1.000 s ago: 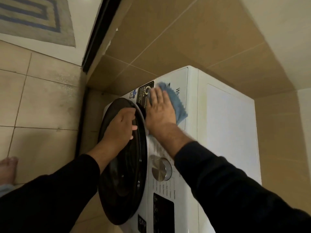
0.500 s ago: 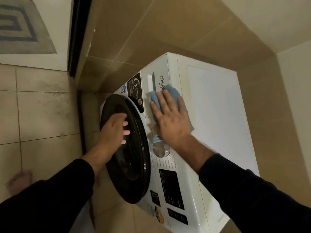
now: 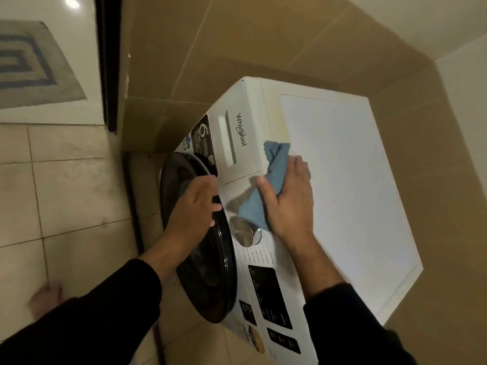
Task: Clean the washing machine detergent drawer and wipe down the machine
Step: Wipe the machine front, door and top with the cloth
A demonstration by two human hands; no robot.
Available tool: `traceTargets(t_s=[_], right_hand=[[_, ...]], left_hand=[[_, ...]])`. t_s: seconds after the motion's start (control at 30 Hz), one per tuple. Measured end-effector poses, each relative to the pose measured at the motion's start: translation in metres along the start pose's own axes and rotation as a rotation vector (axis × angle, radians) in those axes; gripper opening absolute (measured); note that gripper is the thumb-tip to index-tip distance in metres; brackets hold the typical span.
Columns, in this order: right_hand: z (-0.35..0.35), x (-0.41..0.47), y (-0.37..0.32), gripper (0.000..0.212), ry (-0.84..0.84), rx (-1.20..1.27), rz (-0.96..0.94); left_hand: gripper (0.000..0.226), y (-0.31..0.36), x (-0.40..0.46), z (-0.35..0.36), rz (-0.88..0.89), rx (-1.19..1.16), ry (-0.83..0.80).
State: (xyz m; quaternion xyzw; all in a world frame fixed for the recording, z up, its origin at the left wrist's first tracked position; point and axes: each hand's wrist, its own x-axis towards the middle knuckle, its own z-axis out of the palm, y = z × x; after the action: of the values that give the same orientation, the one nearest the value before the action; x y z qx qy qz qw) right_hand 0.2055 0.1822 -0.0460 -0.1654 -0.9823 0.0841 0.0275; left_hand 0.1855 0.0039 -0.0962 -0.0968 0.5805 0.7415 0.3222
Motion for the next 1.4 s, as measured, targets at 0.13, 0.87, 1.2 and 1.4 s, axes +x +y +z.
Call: traceTargets(t_s=[0.13, 0.87, 1.2, 1.4], right_hand=[[0.006, 0.065, -0.006, 0.072, 0.084, -0.047, 0.003], [0.022, 0.195, -0.052, 0.069, 0.035, -0.164, -0.136], [0.004, 0.16, -0.021, 0.071, -0.077, 0.024, -0.433], [0.013, 0.205, -0.061, 0.064, -0.007, -0.074, -0.09]], left_hand=[[0.016, 0.006, 0.004, 0.016, 0.033, 0.025, 0.003], [0.046, 0.045, 0.047, 0.055, 0.199, 0.167, 0.292], [0.064, 0.046, 0.06, 0.047, 0.212, 0.095, 0.372], [0.022, 0.052, 0.047, 0.034, 0.246, 0.109, 0.397]])
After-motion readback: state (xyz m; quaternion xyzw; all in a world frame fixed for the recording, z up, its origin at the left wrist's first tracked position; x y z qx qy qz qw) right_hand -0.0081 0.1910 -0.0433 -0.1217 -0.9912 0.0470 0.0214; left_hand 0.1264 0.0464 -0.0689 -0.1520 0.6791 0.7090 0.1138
